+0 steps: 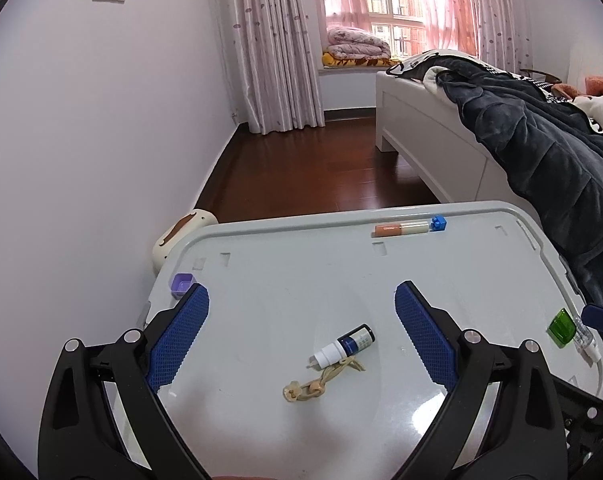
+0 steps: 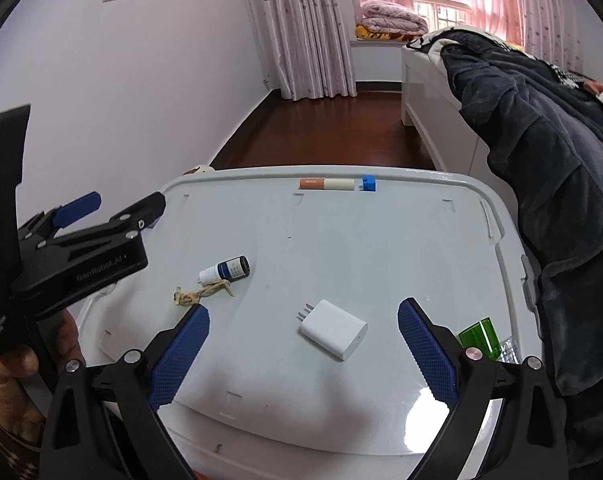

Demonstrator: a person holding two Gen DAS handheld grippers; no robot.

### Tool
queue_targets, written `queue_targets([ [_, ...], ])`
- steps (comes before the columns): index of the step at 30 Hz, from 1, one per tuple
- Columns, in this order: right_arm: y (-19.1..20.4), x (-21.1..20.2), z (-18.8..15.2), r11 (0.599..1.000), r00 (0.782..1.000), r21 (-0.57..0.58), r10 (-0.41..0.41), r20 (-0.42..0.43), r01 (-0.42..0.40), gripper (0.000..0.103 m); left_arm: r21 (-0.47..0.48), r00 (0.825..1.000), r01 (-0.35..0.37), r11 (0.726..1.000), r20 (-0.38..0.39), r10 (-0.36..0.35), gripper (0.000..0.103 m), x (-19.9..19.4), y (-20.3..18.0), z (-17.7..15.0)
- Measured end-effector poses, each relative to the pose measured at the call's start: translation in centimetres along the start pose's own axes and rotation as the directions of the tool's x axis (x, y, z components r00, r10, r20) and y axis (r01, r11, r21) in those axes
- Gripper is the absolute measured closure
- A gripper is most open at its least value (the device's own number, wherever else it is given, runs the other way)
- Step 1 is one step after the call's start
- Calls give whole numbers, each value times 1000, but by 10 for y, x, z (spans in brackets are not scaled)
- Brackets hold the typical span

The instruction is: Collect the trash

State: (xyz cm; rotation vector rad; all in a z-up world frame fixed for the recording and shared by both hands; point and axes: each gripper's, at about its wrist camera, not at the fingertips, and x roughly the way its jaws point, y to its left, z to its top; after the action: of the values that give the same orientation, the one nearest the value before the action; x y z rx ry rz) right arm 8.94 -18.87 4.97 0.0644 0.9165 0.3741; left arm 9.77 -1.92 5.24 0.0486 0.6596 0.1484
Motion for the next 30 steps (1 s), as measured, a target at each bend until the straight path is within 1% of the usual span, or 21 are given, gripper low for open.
queue_targets([
  [4, 2, 0, -1, 1000, 1000, -12, -6, -1, 6, 9, -7, 1000, 2, 1000, -2, -2, 11, 0, 1, 0],
  [9, 1, 0, -1, 1000, 1000, -7, -6, -3, 6, 9, 9, 1000, 7, 1000, -2, -7, 11, 0, 0, -1],
  [12, 0, 0, -1, 1000, 1000, -5, -8, -7, 8, 8, 23, 1000, -17, 1000, 13, 17, 11, -2, -2, -1],
  [15, 0, 2, -1, 1000, 1000, -5, -8, -11, 8, 8, 18, 999, -41, 999, 32, 41, 11, -4, -1, 0],
  [19, 1, 2, -2, 1000, 1000, -10, -7, -12, 7, 8, 0, 998, -49, 999, 47, 49, 11, -6, 2, 2],
  [25, 1, 2, -4, 1000, 1000, -10, -8, -16, 8, 8, -1, 997, -49, 999, 59, 49, 11, -7, 2, 2],
  [30, 1, 3, -4, 1000, 1000, -8, -9, -16, 9, 8, 3, 999, -23, 1000, 49, 23, 11, -6, 0, 3],
])
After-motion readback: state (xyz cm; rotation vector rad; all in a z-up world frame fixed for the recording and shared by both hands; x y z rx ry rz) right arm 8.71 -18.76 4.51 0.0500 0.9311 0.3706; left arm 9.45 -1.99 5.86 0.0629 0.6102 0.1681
